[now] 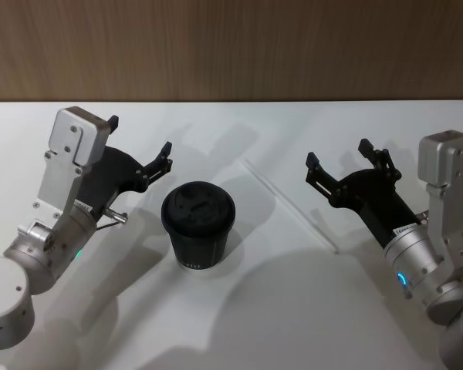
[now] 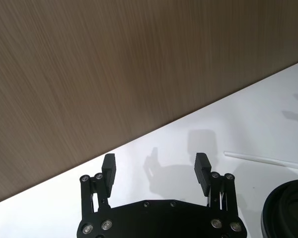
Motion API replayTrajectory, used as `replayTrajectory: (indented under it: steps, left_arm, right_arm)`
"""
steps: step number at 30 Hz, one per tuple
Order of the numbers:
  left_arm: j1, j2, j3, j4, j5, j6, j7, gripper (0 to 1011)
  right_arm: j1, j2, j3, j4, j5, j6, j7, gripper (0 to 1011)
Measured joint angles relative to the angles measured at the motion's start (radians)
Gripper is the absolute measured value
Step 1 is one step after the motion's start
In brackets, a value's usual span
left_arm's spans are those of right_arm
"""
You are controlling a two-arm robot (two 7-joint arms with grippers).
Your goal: Pick up the straw with one hand, pass it to the other hand, and insert it into the cup.
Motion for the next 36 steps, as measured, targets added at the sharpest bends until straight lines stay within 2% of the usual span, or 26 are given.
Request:
replayTrajectory:
  steps: [9,20,25,36]
  left_arm:
    - [0.0,0.0,0.0,0.0,0.0,0.0,0.0,997]
    - [0.0,0.0,0.0,0.0,0.0,0.0,0.0,997]
    - [0.0,0.0,0.0,0.0,0.0,0.0,0.0,997]
    - [0.0,0.0,0.0,0.0,0.0,0.0,0.0,997]
  right_arm:
    - [0.002,-0.005,0.002,0.0,-0.003,0.014,-0.006,1001]
    - [0.011,-0.038,0.002,-0.027,-0.019,0.121,-0.067,1001]
    - [0.014,-0.059,-0.004,-0.048,-0.032,0.189,-0.103,1001]
    - [0.018,-0.065,-0.023,-0.071,-0.048,0.253,-0.11,1001]
